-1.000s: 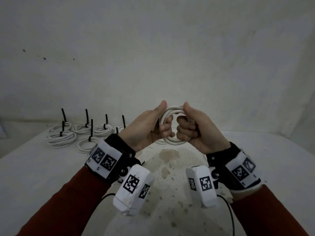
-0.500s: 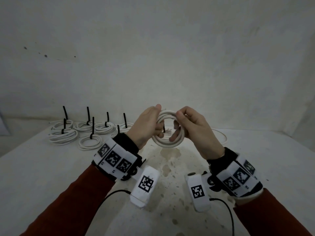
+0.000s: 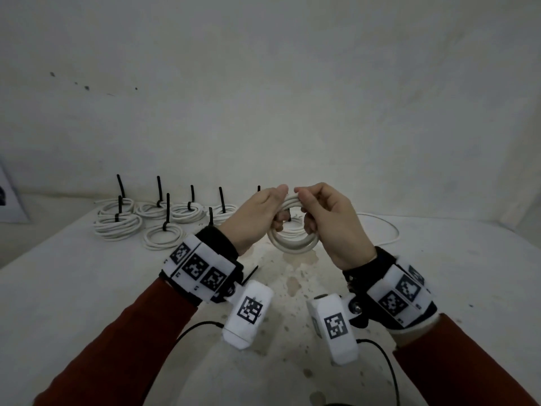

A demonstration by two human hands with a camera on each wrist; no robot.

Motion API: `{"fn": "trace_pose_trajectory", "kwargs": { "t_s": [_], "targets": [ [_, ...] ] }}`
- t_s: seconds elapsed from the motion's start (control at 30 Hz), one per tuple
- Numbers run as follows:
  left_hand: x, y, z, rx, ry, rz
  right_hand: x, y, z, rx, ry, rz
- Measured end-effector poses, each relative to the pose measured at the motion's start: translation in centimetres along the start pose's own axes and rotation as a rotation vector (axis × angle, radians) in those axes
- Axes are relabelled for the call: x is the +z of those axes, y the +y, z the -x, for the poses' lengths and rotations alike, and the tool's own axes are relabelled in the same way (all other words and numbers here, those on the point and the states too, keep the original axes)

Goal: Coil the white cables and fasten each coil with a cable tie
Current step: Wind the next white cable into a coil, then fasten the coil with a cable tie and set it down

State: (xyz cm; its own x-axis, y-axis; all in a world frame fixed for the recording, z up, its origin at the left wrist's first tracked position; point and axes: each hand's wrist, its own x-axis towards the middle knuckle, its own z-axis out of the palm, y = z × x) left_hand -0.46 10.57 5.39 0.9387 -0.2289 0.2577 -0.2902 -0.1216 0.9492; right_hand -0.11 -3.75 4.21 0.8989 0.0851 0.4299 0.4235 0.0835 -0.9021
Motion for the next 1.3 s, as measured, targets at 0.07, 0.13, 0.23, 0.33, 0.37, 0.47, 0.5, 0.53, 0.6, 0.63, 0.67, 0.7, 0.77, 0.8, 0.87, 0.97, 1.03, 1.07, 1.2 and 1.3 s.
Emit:
{"fn": "trace_pose_trajectory", "kwargs": {
  "t_s": [0.07,0.13,0.23,0.33,0.37,0.47,0.5,0.53,0.6,0.63,0.67,0.7,0.77,0.8,0.87,0.97,1.03,1.07,1.2,1.3],
  "targets": [
    [-0.4,-0.6,0.4,-0.074,-0.005,0.074,0.3,0.6,-0.3,0.022,0.027,-0.037],
    [-0.8,-1.2,0.6,-0.164,-0.004,0.203,0.8,1.1,-0.5,0.048,0.026,-0.067],
    [-1.6,-1.7,0.9,-0.258,-0.023,0.412,1.8,1.9,-0.6,0.095,0.006,-0.116],
    [-2.7,-2.8,1.3,-0.273,0.055,0.456,2.6,2.8,-1.0,0.123,-0.071,-0.08],
    [-3.1,-3.4,1.5,-0.278,0.095,0.432,2.9,3.2,-1.2,0.125,-0.112,-0.017],
    [-4.6,-5.1,2.3,-0.288,0.201,0.33,3.7,4.3,-1.9,0.132,-0.202,0.24],
    [-5.2,-5.7,2.5,-0.283,0.24,0.282,3.9,4.6,-2.2,0.145,-0.223,0.319],
    [-5.9,-6.1,2.7,-0.271,0.28,0.227,4.0,5.0,-2.5,0.161,-0.247,0.402],
    [-7.5,-6.7,2.7,-0.241,0.351,0.131,4.4,5.7,-2.9,0.174,-0.34,0.565],
    [-8.3,-6.9,2.6,-0.227,0.381,0.106,4.6,6.1,-2.9,0.155,-0.428,0.641],
    [-9.1,-6.9,2.4,-0.214,0.407,0.096,5.0,6.2,-2.8,0.116,-0.543,0.716],
    [-9.8,-6.9,2.2,-0.206,0.429,0.093,5.5,6.3,-2.5,0.071,-0.675,0.792],
    [-10.7,-6.7,1.9,-0.205,0.461,0.096,7.0,6.2,-2.0,0.003,-0.918,0.93],
    [-11.0,-6.6,1.8,-0.206,0.477,0.101,7.8,6.3,-1.7,-0.015,-1.013,0.999],
    [-11.3,-6.5,1.7,-0.204,0.496,0.104,9.3,6.8,-1.3,-0.013,-1.149,1.145],
    [-11.4,-6.8,1.5,-0.207,0.49,0.102,10.9,7.7,-1.0,-0.004,-1.227,1.292],
    [-11.5,-7.0,1.5,-0.212,0.497,0.127,11.2,7.6,-1.2,-0.018,-1.225,1.288],
    [-11.6,-7.0,1.5,-0.211,0.503,0.134,11.1,7.3,-1.4,-0.018,-1.214,1.255],
    [-11.7,-7.0,1.6,-0.182,0.515,0.115,9.1,5.3,-2.1,0.008,-1.061,1.034],
    [-11.7,-6.9,1.5,-0.171,0.533,0.068,6.8,3.9,-2.3,0.118,-0.908,0.765]
  ]
}}
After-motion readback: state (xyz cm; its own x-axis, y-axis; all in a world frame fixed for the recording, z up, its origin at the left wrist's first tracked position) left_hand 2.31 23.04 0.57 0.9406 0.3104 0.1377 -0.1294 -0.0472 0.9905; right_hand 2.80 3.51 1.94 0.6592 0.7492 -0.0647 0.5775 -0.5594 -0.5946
